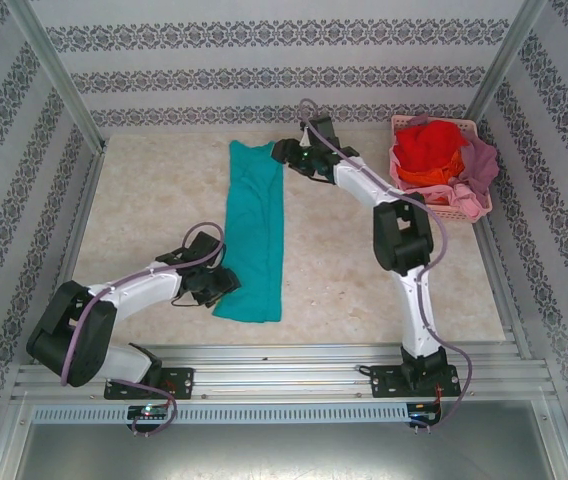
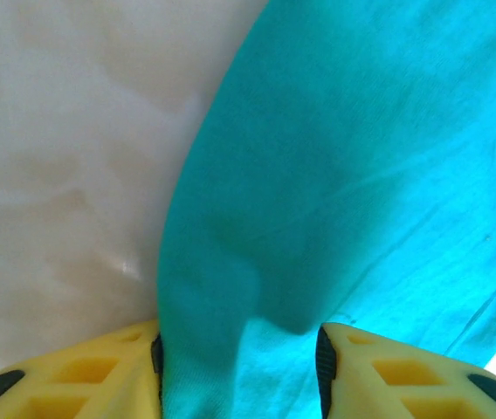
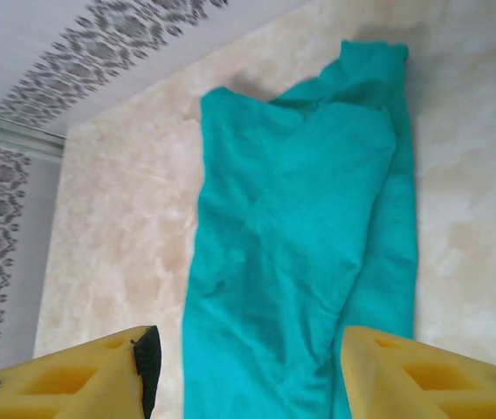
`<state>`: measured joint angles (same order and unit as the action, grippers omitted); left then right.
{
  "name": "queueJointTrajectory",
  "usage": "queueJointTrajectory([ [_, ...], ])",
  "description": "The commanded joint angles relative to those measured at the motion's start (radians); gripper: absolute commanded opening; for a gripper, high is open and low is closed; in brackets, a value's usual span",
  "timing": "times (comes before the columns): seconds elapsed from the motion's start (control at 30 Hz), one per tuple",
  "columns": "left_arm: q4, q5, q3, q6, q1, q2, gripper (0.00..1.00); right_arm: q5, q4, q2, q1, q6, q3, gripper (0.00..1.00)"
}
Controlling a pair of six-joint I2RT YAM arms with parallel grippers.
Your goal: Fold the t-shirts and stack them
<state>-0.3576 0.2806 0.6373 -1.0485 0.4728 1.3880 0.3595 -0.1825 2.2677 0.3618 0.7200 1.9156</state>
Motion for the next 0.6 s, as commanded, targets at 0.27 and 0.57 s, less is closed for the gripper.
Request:
queueJointTrajectory([
  [0.27,-0.053,-0.064,0.008,-0.028,0.031,-0.067,0.69,-0.044,0.185,-0.376,0.000,-0.348,-0.527,0.73],
  [0.57,-0.026,-0.078,0.103,0.116,-0.203,-0.007,1.00,-0.108,0.194,-0.695,0.176,-0.855,-0.931,0.88],
])
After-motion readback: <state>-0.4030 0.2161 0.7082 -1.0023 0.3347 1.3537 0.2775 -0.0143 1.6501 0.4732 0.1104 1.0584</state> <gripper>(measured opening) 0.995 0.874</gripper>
